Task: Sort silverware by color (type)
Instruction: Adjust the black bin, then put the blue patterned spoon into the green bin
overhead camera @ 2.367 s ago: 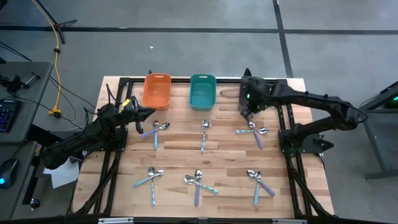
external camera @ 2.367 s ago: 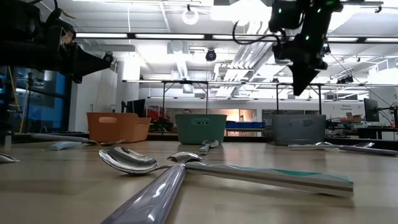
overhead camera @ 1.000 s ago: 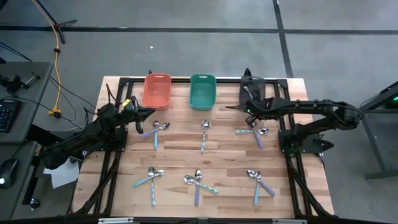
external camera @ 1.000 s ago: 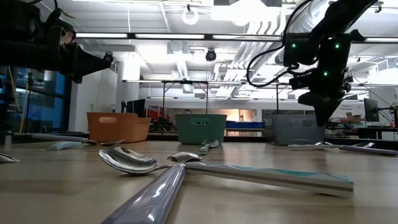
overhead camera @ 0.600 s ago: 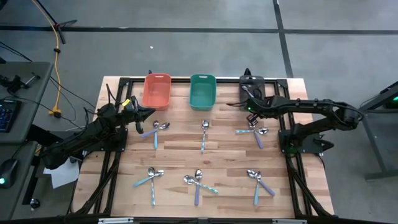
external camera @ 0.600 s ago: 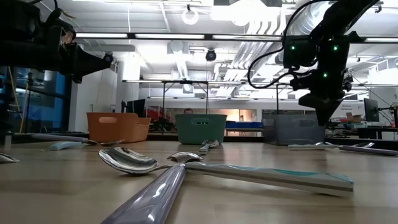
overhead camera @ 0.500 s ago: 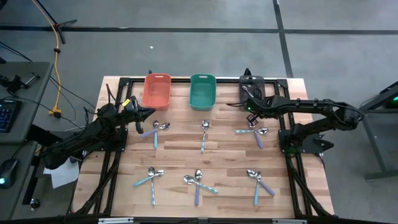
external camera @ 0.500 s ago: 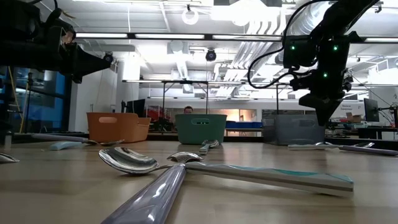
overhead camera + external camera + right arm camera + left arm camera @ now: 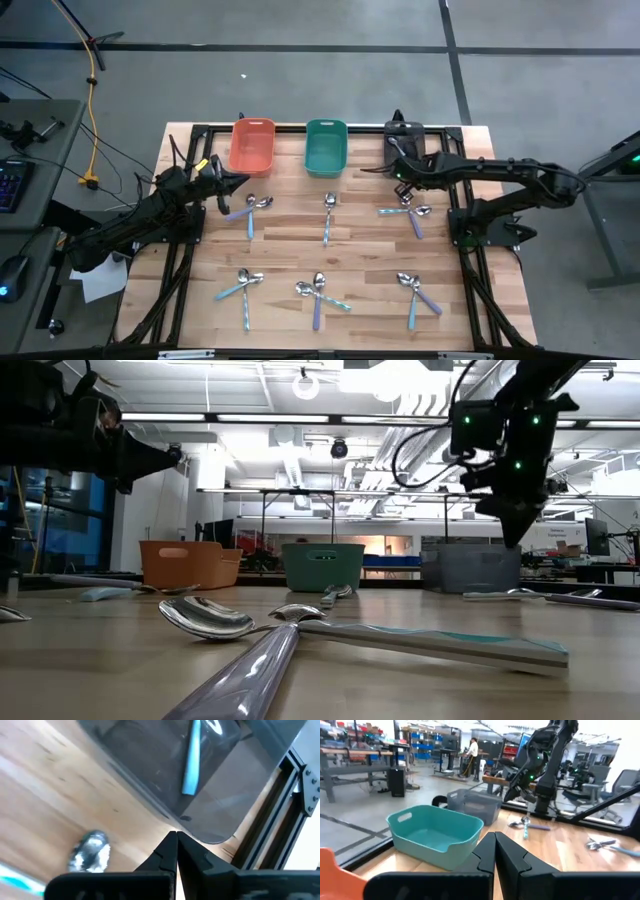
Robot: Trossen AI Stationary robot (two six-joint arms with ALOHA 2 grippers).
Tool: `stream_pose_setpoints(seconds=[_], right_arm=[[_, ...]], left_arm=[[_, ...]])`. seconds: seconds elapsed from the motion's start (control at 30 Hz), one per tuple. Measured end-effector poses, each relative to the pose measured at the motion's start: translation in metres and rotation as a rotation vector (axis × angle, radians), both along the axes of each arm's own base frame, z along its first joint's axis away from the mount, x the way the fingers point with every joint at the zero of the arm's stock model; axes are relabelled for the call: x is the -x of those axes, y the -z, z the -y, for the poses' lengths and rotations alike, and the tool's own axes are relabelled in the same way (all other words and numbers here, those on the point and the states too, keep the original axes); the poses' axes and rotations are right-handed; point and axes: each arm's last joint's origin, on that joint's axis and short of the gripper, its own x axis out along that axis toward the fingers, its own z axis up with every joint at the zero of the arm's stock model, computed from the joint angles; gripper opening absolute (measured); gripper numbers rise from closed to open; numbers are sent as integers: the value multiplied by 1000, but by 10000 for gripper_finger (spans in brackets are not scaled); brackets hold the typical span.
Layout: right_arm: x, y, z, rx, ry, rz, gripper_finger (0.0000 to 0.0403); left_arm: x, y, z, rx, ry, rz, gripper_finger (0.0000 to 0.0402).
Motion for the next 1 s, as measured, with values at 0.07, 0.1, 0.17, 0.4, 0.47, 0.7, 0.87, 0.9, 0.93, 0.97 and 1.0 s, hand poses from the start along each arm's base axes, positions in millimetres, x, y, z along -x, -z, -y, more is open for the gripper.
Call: stream_pose_setpoints(seconds=[0.07, 0.1, 0.17, 0.4, 0.47, 0.7, 0.87, 0.9, 0.93, 0.97, 1.0], right_arm=[[-4, -2, -8, 1, -18, 14, 0], [-6, -2, -13, 0, -35, 20, 0], [-9, -2, -24, -5, -64, 34, 0], [-13, 2, -77, -109, -161, 99, 0], [-15, 2, -96, -160, -197, 143, 0], [-9, 0, -159, -280, -249, 311, 0], [-14, 2, -191, -277, -336, 467, 0], [-17, 3, -196, -273, -362, 490, 0], [-21, 5, -200, -270, -381, 510, 0], [-25, 8, -203, -268, -401, 528, 0], [-29, 10, -206, -268, -421, 541, 0]], left_arm=[[0, 2, 0, 56, 17, 2, 0], [0, 1, 0, 75, 21, 11, 0], [0, 0, 1, 74, 21, 20, 0], [-2, 3, 2, 47, 108, -22, 0], [-3, 3, 3, 34, 150, -29, 0], [-7, 8, 3, 46, 226, -80, 0], [-9, 11, 4, 29, 261, -118, 0], [-10, 11, 4, 27, 269, -122, 0], [-11, 11, 5, 26, 278, -123, 0], [-11, 12, 6, 26, 287, -125, 0], [-12, 11, 6, 23, 298, -122, 0]])
